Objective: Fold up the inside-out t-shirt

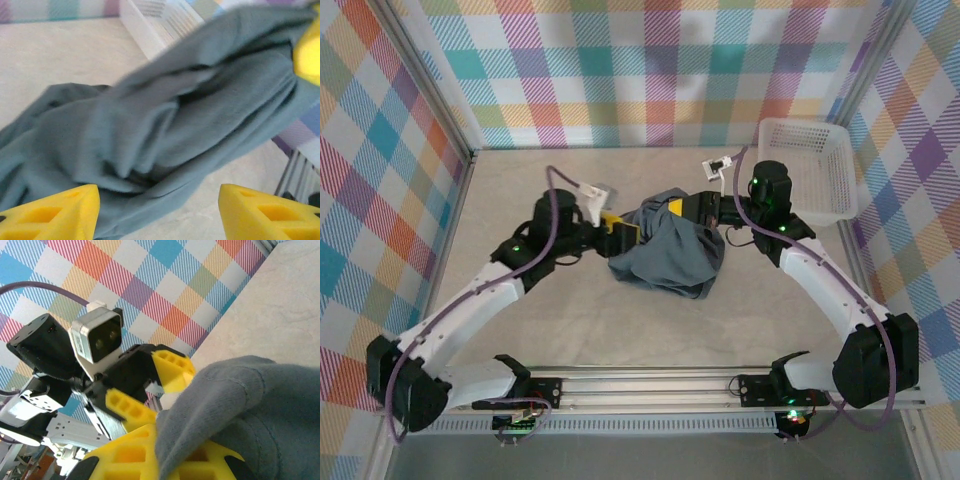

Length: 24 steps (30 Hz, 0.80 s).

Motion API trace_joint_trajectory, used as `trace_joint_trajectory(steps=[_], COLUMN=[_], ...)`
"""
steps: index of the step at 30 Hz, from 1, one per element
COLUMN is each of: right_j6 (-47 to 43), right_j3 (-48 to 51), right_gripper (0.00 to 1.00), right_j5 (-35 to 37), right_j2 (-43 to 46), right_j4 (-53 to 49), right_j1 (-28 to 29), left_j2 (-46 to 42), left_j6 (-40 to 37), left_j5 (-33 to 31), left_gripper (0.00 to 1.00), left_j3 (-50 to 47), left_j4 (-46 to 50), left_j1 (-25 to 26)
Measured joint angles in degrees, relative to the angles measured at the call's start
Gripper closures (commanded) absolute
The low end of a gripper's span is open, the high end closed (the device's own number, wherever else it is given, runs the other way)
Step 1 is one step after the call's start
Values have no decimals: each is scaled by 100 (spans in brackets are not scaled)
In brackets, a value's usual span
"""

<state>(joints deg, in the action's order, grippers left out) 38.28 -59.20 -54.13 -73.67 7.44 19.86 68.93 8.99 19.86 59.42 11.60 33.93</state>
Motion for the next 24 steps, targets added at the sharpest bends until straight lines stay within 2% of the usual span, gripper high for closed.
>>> trace_joint_trajectory(steps=[2,4,5,6,7,8,11,13,16,17,18,20,22,24], right_j6=[-57,-138,-170,-219,-282,-328,-433,-496,-791,-903,-964,-1036,-1036,-990], right_j3=[-52,-142,-188,-249,-310,-352,-400,-402,-439,-503,-592,-702,-612,-160], right_gripper=[100,100,100,100,100,100,100,100,92,82,68,56,50,47], right_j5=[-46,-83,-83,-68,-7,70,229,251,225,151,42,81,299,706], right_j2=[-9,-22,-28,-33,-37,-44,-118,-310,-916,-1198,-1434,-1685,-1569,-951], right_j4=[-140,-330,-411,-531,-669,-791,-1078,-1176,-1329,-1414,-1513,-1731,-1910,-1832], right_j1=[11,35,37,42,42,33,-118,-446,-973,-1102,-1147,-1158,-1161,-1150], left_j2=[422,920,1102,1296,1434,1491,1432,1357,1244,1185,1126,1029,933,861], left_j6=[-28,2,52,114,199,310,1141,1888,2756,2951,3097,3235,3261,3274], left_j5=[-31,-120,-144,-146,-146,-125,238,649,1196,1355,1510,1709,1812,1858], left_gripper=[34,41,51,71,96,100,100,100,100,100,100,100,100,100], left_j3=[122,247,310,398,483,538,629,782,1237,1360,1451,1552,1628,1628], left_j4=[-118,-271,-326,-389,-474,-546,-1043,-1327,-1414,-1410,-1335,-1172,-990,-861], left_j1=[79,76,76,76,76,72,-59,-245,-474,-507,-509,-481,-481,-485])
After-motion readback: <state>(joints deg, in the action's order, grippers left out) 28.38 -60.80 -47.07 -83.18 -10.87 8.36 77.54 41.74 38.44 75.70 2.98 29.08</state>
